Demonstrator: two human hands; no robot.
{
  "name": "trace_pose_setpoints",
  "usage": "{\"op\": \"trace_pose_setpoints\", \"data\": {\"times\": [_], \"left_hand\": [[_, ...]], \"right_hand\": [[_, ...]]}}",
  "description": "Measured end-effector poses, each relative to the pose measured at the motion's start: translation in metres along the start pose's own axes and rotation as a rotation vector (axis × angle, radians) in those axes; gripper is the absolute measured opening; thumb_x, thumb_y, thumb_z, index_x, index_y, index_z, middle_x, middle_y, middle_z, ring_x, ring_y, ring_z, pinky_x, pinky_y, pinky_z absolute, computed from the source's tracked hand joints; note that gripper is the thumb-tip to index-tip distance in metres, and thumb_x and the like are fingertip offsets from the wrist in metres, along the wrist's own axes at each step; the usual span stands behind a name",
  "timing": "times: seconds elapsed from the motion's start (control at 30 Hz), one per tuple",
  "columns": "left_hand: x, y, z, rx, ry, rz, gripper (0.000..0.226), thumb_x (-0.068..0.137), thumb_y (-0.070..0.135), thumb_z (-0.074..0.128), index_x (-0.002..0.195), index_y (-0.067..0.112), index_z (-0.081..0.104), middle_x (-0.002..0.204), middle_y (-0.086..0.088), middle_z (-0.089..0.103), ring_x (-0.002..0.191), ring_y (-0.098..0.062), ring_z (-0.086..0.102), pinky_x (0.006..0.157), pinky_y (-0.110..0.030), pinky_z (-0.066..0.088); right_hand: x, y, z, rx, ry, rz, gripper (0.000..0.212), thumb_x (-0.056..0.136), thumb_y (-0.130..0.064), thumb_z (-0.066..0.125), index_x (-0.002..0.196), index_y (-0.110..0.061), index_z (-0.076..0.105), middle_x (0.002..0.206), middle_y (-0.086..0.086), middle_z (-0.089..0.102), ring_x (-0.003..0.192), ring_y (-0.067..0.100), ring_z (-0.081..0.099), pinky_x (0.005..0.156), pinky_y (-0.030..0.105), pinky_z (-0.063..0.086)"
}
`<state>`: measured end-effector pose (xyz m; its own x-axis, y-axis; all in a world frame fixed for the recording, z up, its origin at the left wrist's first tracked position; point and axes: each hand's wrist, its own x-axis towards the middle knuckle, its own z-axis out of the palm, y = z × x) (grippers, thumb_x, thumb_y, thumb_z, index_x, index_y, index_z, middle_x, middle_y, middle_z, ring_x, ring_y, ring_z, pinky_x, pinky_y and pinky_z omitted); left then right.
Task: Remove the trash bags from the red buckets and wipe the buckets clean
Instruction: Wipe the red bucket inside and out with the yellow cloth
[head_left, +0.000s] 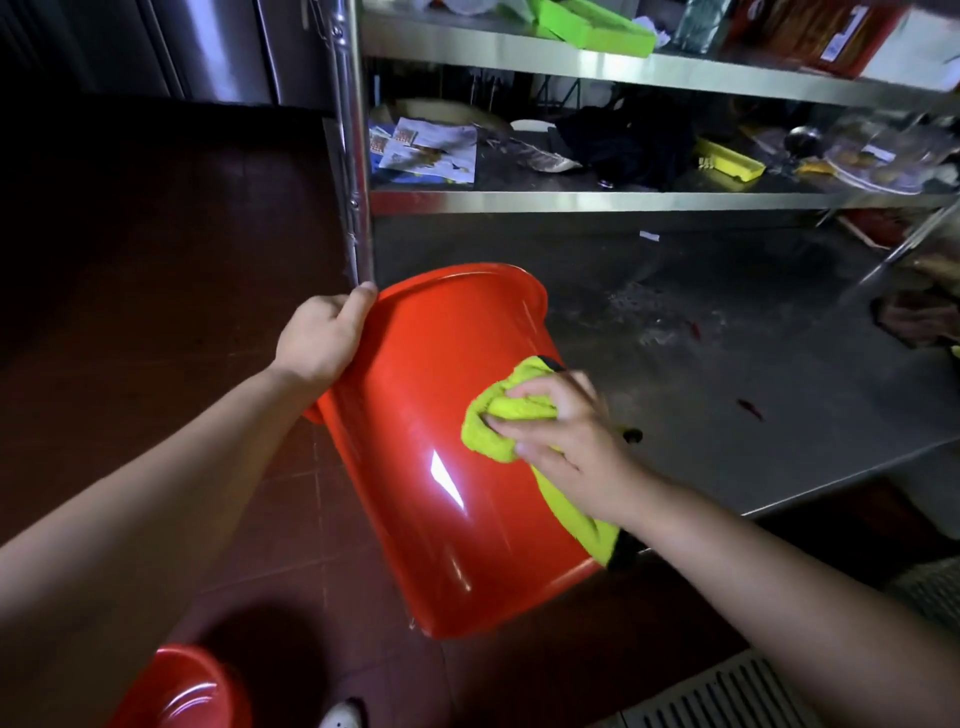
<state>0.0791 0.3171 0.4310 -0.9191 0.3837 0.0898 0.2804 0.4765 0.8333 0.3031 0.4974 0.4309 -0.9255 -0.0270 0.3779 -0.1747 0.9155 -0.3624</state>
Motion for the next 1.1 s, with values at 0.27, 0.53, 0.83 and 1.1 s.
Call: {"op": "trace_pose_setpoints", "data": {"times": [0.27,0.53,0.83,1.1], "left_hand": [[-0.001,-0.014,-0.005,-0.039,0.021,0.003,0.055,0.094,0.053,0.036,0.056,0.013,0.04,0.055,0.001,0.042,0.059,-0.022,0.043,0.066,-0.04,0.041],[-0.021,-0.039,-0.015,-0.114,0.055,0.076,0.051,0.098,0.044,0.033,0.055,0.018,0.028,0.054,0.002,0.03,0.052,-0.017,0.031,0.057,-0.034,0.028],[-0.053,-0.056,-0.027,-0.424,-0.187,-0.033,0.043,0.099,0.041,0.035,0.06,0.023,0.035,0.063,-0.001,0.034,0.059,-0.012,0.037,0.059,-0.033,0.033],[-0.012,-0.002,-0.045,-0.438,-0.379,-0.01,0.026,0.094,0.027,0.044,0.083,0.018,0.066,0.082,0.001,0.067,0.079,-0.016,0.062,0.076,-0.028,0.049]], "right_hand": [[0.141,0.001,0.018,-0.071,-0.013,0.033,0.028,0.087,-0.029,0.054,0.111,-0.032,0.069,0.111,0.0,0.057,0.102,0.025,0.043,0.091,0.049,0.034],[0.066,0.002,0.009,0.043,0.057,0.29,0.033,0.086,-0.025,0.054,0.117,-0.021,0.066,0.122,-0.004,0.049,0.118,0.025,0.043,0.103,0.034,0.031],[0.009,-0.026,0.001,0.023,0.198,0.577,0.032,0.089,-0.023,0.053,0.118,-0.02,0.065,0.12,-0.009,0.051,0.119,0.018,0.044,0.097,0.021,0.033],[0.081,-0.089,0.055,-0.444,0.131,0.268,0.039,0.08,-0.03,0.046,0.114,-0.037,0.065,0.115,0.001,0.059,0.103,0.026,0.041,0.076,0.039,0.037]]}}
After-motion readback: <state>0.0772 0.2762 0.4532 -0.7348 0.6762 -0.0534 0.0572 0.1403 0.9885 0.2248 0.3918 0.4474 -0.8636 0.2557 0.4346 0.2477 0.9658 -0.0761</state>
